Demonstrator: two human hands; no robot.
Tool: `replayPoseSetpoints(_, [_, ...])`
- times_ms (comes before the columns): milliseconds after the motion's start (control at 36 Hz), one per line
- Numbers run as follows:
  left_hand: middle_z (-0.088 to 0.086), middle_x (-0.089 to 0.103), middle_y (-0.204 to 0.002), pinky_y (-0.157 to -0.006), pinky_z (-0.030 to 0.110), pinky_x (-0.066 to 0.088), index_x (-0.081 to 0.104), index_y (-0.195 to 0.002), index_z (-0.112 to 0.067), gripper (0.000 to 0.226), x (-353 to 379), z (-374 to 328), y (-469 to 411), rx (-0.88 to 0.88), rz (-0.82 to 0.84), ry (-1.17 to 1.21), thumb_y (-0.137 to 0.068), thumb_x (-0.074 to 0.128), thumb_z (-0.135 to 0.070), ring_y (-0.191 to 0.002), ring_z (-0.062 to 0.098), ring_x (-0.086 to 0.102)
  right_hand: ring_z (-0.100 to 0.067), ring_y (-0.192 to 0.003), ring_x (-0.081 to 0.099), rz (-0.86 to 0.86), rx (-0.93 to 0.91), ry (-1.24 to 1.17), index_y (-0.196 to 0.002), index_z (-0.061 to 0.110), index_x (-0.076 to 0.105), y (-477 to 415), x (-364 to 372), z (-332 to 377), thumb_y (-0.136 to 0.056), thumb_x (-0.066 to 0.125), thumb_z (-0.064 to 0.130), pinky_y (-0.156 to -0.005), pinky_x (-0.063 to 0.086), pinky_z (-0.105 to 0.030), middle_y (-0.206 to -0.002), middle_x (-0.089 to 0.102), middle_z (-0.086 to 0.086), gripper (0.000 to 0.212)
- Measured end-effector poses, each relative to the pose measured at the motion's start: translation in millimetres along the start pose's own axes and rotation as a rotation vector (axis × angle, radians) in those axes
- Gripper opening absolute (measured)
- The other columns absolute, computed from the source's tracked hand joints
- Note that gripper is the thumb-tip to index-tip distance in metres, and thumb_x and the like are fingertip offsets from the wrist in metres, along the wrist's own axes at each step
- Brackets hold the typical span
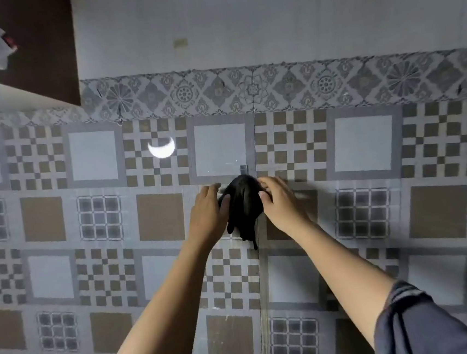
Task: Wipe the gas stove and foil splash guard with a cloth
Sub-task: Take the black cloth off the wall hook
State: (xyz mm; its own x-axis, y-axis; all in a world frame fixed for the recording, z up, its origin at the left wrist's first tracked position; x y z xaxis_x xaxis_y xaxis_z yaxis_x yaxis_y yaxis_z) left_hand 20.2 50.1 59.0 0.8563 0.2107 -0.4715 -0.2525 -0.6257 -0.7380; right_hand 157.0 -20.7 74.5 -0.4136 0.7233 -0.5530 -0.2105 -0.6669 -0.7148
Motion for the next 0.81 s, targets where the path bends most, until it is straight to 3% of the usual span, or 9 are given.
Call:
replayPoseSetpoints(167, [0.007, 0.055, -0.113, -0.09, 0.043, 0.049, 0.056, -0.114, -0.011, 0.025, 12, 16, -9, -0.031, -0.106, 0.116, -0.091, 0.052, -0.021, -0.103, 0.024, 0.055, -0.022, -0.098, 0.055, -0.129, 0.022, -0.04, -0.113, 0.009, 0.055, -8, 10, -18, -0.09, 0.051, 0.007, -0.086, 0.049, -0.037, -0.107, 0.056, -0.008, 0.023])
replayPoseSetpoints(278, [0.007, 0.055, -0.103, -0.083, 0.034, 0.049, 0.057, -0.104, -0.007, 0.018, 14, 20, -12, -0.06, -0.126, 0.158, -0.087, 0.056, -0.012, -0.095, 0.024, 0.056, -0.019, -0.083, 0.054, -0.199, 0.053, -0.061, -0.1, 0.007, 0.06, -14, 13, -23, -0.087, 0.054, 0.001, -0.081, 0.052, -0.043, -0.089, 0.054, 0.0, 0.016])
replayPoseSetpoints(361, [0.005, 0.053, -0.098, -0.077, 0.024, 0.042, 0.059, -0.101, -0.006, 0.014, 14, 19, -13, -0.055, -0.137, 0.189, -0.088, 0.054, -0.009, -0.089, 0.02, 0.053, -0.023, -0.086, 0.057, -0.213, 0.087, -0.053, -0.094, 0.008, 0.062, -19, 13, -24, -0.087, 0.053, 0.002, -0.084, 0.051, -0.045, -0.09, 0.058, -0.002, 0.013])
replayPoseSetpoints(472, [0.003, 0.048, -0.097, -0.068, 0.012, 0.034, 0.06, -0.101, -0.003, 0.014, 5, 18, -15, -0.06, -0.18, 0.215, -0.091, 0.05, -0.007, -0.083, 0.014, 0.048, -0.02, -0.093, 0.055, -0.23, 0.097, 0.0, -0.101, 0.006, 0.061, -23, 5, -20, -0.091, 0.049, 0.004, -0.078, 0.043, -0.027, -0.107, 0.061, -0.01, 0.015])
replayPoseSetpoints(583, [0.003, 0.046, -0.1, -0.069, 0.007, 0.032, 0.059, -0.103, -0.003, 0.016, -11, 14, -15, -0.051, -0.215, 0.216, -0.092, 0.049, -0.007, -0.085, 0.013, 0.046, -0.023, -0.096, 0.057, -0.265, 0.097, -0.031, -0.103, 0.005, 0.061, -26, -12, -11, -0.093, 0.047, 0.004, -0.073, 0.039, -0.022, -0.111, 0.059, -0.014, 0.017])
replayPoseSetpoints(694, [0.003, 0.046, -0.1, -0.069, 0.009, 0.036, 0.059, -0.104, -0.003, 0.016, -27, 10, -9, -0.053, -0.229, 0.233, -0.092, 0.05, -0.007, -0.085, 0.013, 0.046, -0.023, -0.099, 0.055, -0.261, 0.037, -0.035, -0.102, 0.002, 0.063, -25, -32, 8, -0.092, 0.048, 0.002, -0.074, 0.032, -0.014, -0.109, 0.059, -0.017, 0.018])
replayPoseSetpoints(806, [0.004, 0.05, -0.098, -0.08, 0.028, 0.049, 0.061, -0.099, -0.006, 0.012, -39, 2, 10, -0.048, -0.193, 0.27, -0.089, 0.055, -0.006, -0.088, 0.02, 0.053, -0.014, -0.087, 0.048, -0.219, -0.019, -0.022, -0.101, 0.0, 0.065, -13, -49, 30, -0.091, 0.049, -0.001, -0.069, 0.027, -0.007, -0.108, 0.06, -0.02, 0.019])
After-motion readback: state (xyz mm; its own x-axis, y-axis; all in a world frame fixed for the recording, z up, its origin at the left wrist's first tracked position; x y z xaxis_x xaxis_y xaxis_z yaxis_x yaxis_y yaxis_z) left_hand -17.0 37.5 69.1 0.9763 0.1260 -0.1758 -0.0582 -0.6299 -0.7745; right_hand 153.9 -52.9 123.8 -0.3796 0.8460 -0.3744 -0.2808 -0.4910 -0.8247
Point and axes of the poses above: each hand's wrist, its own y-axis away from the middle knuckle, its own x-axis out of the palm, z = x × y, the point moved 8 cm from there along -y, towards the middle knuckle
